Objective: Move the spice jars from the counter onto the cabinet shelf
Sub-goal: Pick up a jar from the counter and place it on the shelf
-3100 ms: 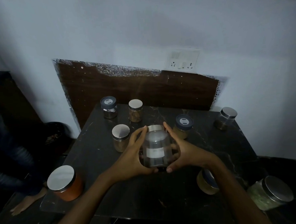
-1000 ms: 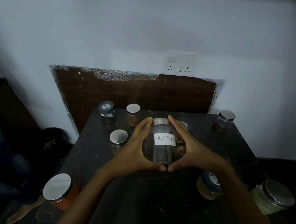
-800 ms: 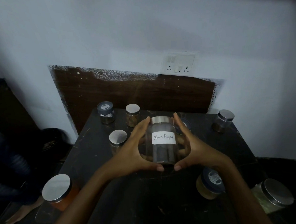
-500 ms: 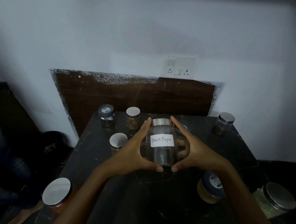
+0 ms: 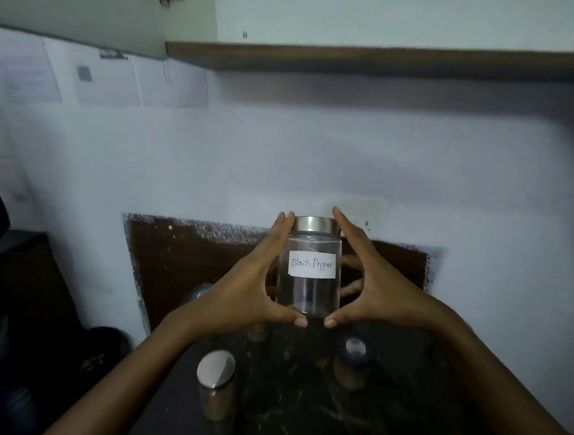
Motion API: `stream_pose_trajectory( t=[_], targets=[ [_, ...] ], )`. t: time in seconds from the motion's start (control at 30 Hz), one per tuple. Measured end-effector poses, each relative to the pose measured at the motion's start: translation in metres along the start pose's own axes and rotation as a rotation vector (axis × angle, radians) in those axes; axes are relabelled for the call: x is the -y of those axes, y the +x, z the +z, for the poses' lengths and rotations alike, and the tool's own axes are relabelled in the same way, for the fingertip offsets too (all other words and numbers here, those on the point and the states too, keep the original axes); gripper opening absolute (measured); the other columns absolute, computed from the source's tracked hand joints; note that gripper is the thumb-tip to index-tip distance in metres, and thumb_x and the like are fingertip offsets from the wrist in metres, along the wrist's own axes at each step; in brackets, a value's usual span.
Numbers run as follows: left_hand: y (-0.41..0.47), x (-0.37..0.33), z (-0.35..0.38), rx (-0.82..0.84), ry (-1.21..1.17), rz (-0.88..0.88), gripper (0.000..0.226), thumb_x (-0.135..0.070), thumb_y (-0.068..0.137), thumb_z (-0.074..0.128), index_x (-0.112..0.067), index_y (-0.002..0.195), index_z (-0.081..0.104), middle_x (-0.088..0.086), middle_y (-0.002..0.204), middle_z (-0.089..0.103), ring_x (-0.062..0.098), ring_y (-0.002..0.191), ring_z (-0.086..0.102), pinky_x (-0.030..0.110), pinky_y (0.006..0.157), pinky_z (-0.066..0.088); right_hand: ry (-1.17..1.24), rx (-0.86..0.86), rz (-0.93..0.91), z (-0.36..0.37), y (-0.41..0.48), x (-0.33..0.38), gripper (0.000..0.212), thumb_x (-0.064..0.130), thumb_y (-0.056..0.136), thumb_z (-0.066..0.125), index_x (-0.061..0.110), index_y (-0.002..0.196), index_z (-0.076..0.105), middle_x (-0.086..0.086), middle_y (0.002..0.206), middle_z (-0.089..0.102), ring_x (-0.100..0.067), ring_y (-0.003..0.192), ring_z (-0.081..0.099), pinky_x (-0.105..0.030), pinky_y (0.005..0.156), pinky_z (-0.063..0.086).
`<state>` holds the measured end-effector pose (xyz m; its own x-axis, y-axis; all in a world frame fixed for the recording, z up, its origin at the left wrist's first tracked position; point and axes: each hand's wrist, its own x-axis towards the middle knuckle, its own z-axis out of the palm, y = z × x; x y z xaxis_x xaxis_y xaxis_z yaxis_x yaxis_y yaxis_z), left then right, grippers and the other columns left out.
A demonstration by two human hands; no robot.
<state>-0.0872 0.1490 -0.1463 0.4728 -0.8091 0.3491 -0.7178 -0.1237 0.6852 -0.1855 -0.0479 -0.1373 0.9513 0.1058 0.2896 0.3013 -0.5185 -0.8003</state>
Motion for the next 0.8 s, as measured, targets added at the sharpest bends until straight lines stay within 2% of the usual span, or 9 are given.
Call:
stream_pose_trajectory(
  t=[0.1,0.17,0.27,0.33,0.5,0.63,0.73,0.8],
  targets=[
    [0.030,-0.017,-0.018,-0.076,0.092,0.043,0.128,-0.038,0.060,0.084,-0.052,0.139,-0.016,-0.016,0.157,-0.003,0.002,0.142,0.014,0.011,0.109,0.021,-0.105,-0.007,-0.100,-0.035,0.025,0.016,0.128,0.019,0.055,0.090,0.066,0.131,-0.003,0.048,0.133,0.001,0.002,0.124,0.034,-0.017,0.079,0.053],
    [0.047,-0.027,-0.030,-0.127,0.093,0.061,0.127,-0.036,0.061,0.084,-0.055,0.138,-0.015,-0.017,0.157,-0.001,0.000,0.140,0.018,0.007,0.106,0.025,-0.161,-0.014,-0.161,-0.056,0.041,0.027,0.125,0.022,0.055,0.089,0.068,0.127,-0.003,0.051,0.129,0.000,0.011,0.116,0.034,-0.011,0.076,0.051],
    [0.069,-0.043,-0.046,-0.200,0.078,0.092,0.124,-0.037,0.058,0.082,-0.061,0.136,-0.011,-0.024,0.154,0.003,-0.006,0.136,0.023,0.013,0.101,0.038,-0.220,-0.026,-0.248,-0.083,0.065,0.040,0.123,0.023,0.056,0.089,0.067,0.125,-0.003,0.052,0.127,0.001,0.012,0.114,0.035,-0.010,0.077,0.051],
    [0.082,-0.051,-0.059,-0.260,0.093,0.124,0.122,-0.036,0.056,0.081,-0.060,0.136,-0.008,-0.030,0.150,0.007,-0.011,0.130,0.025,0.009,0.094,0.041,-0.234,-0.028,-0.306,-0.097,0.081,0.049,0.124,0.020,0.056,0.089,0.064,0.128,-0.002,0.051,0.127,0.001,0.006,0.118,0.037,-0.014,0.081,0.052],
    [0.109,-0.059,-0.099,-0.380,0.196,0.210,0.120,-0.040,0.054,0.081,-0.062,0.135,-0.004,-0.021,0.155,0.010,-0.006,0.134,0.026,0.010,0.093,0.042,-0.309,-0.058,-0.427,-0.116,0.123,0.076,0.128,0.015,0.055,0.089,0.063,0.129,-0.005,0.045,0.133,0.001,0.003,0.125,0.030,-0.016,0.083,0.052],
    [0.127,-0.058,-0.138,-0.472,0.270,0.297,0.114,-0.036,0.057,0.079,-0.048,0.142,0.004,-0.018,0.153,0.019,-0.008,0.132,0.030,0.009,0.092,0.042,-0.374,-0.116,-0.493,-0.123,0.162,0.098,0.130,0.014,0.056,0.089,0.054,0.139,-0.004,0.037,0.144,-0.005,-0.005,0.135,0.024,-0.024,0.088,0.053],
    [0.140,-0.051,-0.168,-0.594,0.330,0.377,0.098,-0.034,0.062,0.077,-0.039,0.143,0.021,-0.009,0.146,0.040,-0.002,0.127,0.042,0.013,0.090,0.048,-0.385,-0.207,-0.549,-0.127,0.199,0.118,0.130,0.015,0.055,0.089,0.050,0.139,-0.004,0.034,0.145,-0.001,-0.012,0.138,0.022,-0.034,0.094,0.051],
    [0.151,-0.044,-0.187,-0.702,0.363,0.409,0.088,-0.036,0.067,0.075,-0.031,0.143,0.031,-0.003,0.137,0.053,0.002,0.119,0.052,0.018,0.091,0.050,-0.365,-0.254,-0.558,-0.130,0.223,0.133,0.129,0.014,0.055,0.089,0.049,0.139,-0.002,0.028,0.146,0.002,-0.012,0.134,0.029,-0.043,0.097,0.049]
  ],
)
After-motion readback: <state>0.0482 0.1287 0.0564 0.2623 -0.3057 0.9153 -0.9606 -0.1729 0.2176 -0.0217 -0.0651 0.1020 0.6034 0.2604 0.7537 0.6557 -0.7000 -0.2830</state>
